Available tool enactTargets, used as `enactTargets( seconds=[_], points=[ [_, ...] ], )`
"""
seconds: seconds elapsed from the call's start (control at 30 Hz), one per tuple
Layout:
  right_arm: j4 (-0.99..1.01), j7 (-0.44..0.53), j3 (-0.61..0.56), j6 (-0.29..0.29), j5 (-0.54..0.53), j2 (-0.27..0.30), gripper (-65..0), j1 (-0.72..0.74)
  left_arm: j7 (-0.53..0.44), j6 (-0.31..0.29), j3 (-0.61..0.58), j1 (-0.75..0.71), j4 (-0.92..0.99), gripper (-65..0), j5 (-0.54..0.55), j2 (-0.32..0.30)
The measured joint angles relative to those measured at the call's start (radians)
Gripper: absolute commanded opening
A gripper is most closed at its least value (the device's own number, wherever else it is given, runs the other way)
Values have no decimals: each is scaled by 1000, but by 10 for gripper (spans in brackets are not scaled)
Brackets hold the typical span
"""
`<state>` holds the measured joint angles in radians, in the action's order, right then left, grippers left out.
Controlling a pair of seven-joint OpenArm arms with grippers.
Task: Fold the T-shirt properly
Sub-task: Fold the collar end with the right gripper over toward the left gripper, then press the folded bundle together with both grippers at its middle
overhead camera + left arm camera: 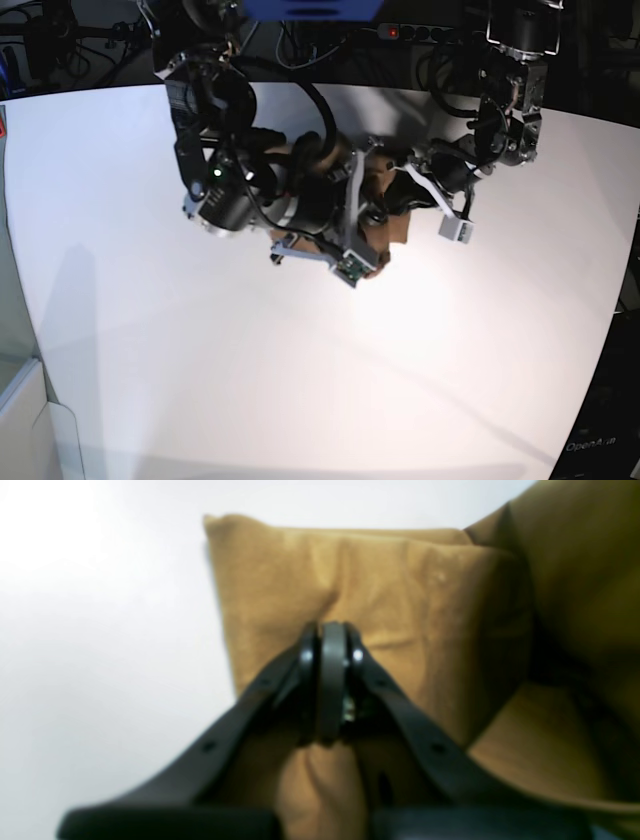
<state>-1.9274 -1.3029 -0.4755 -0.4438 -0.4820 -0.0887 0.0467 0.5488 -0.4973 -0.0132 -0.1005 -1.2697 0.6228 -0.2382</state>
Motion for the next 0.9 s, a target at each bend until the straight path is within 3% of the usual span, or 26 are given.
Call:
enactTargets(
  seconds=[0.23,0.57,0.73,0.9],
  points=[
    [10,-2,-21,0,1,-9,-644,5,11,5,4,-3,-11,-625,2,1],
    [11,-2,-25,0,1,-8,-646,14,102,69,6,-75,-217,-625,-83,-2],
    [11,-2,-26,0,0,-8,-646,13,104,72,95,-92,-245,-625,-66,37],
    [11,-2,-26,0,0,-8,-646,14,145,71,103,-84,-246,-625,-67,38]
  ],
)
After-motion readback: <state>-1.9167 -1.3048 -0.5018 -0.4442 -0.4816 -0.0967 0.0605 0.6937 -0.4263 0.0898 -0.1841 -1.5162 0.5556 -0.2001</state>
